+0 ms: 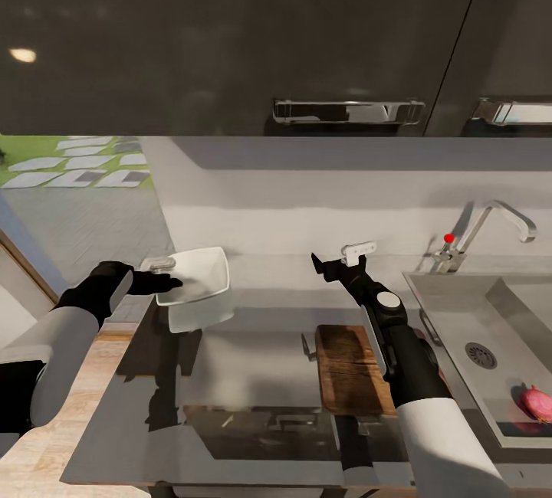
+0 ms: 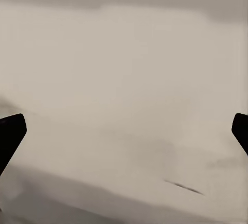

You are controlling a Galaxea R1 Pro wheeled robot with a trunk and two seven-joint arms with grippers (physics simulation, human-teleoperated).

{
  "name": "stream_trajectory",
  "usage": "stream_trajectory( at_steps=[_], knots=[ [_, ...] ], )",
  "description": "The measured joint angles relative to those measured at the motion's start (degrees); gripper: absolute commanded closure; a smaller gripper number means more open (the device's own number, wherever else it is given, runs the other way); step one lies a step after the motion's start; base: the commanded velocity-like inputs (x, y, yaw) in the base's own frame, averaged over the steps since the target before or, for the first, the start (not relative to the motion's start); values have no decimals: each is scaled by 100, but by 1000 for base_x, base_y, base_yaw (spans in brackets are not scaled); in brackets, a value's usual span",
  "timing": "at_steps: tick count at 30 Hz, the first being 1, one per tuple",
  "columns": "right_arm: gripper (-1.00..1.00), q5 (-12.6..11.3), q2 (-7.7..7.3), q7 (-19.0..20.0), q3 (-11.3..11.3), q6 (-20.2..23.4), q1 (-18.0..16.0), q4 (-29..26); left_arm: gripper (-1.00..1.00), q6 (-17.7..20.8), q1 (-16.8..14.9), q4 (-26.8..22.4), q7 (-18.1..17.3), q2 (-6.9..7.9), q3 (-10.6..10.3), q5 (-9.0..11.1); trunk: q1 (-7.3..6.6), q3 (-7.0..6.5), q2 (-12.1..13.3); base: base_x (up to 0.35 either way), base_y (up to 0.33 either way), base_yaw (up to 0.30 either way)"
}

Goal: In the kitchen, take the Vidalia onion out of the sink, dice it on the chopping board with the paring knife, put the diced onion into the bowl on the countertop, then place both the paring knife and the chopping board into the sink.

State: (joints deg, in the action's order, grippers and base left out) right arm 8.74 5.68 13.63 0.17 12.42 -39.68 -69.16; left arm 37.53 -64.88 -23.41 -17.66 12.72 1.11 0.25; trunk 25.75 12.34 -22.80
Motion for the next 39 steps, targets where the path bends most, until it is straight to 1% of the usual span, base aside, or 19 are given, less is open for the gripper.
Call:
stream_trajectory(
  at_steps=[7,19,20,23,24,28,31,33,39],
  knots=[
    [-100,-2,0,1,0,1,1,0,-100,1,-1,1,0,-6,0,0,0,27,0,0,0,0],
    [-100,-2,0,0,0,-2,1,0,-100,0,-2,1,0,-7,0,0,0,32,0,0,0,0],
    [-100,-2,0,1,0,-3,0,0,100,0,-2,1,0,-7,0,0,0,32,0,0,0,0],
    [-100,-1,0,2,0,-3,0,0,100,0,-3,1,0,-7,0,0,0,32,0,0,0,0],
    [-100,-1,0,2,0,-2,0,0,100,7,-2,-1,2,-7,6,39,0,32,-1,0,0,0],
    [-100,-2,0,1,0,-1,0,0,100,10,-2,-1,1,-8,7,59,0,32,-1,0,0,0],
    [-100,-3,0,1,0,-3,0,0,100,20,0,-4,-7,-9,15,121,-1,32,-2,0,0,0],
    [-100,-3,0,2,0,-4,0,0,100,8,-1,-1,-3,-8,4,41,0,32,-1,0,0,0],
    [-100,-3,0,-1,0,-2,2,0,100,7,-2,-2,-3,-8,4,36,0,32,-1,0,0,0]
  ],
)
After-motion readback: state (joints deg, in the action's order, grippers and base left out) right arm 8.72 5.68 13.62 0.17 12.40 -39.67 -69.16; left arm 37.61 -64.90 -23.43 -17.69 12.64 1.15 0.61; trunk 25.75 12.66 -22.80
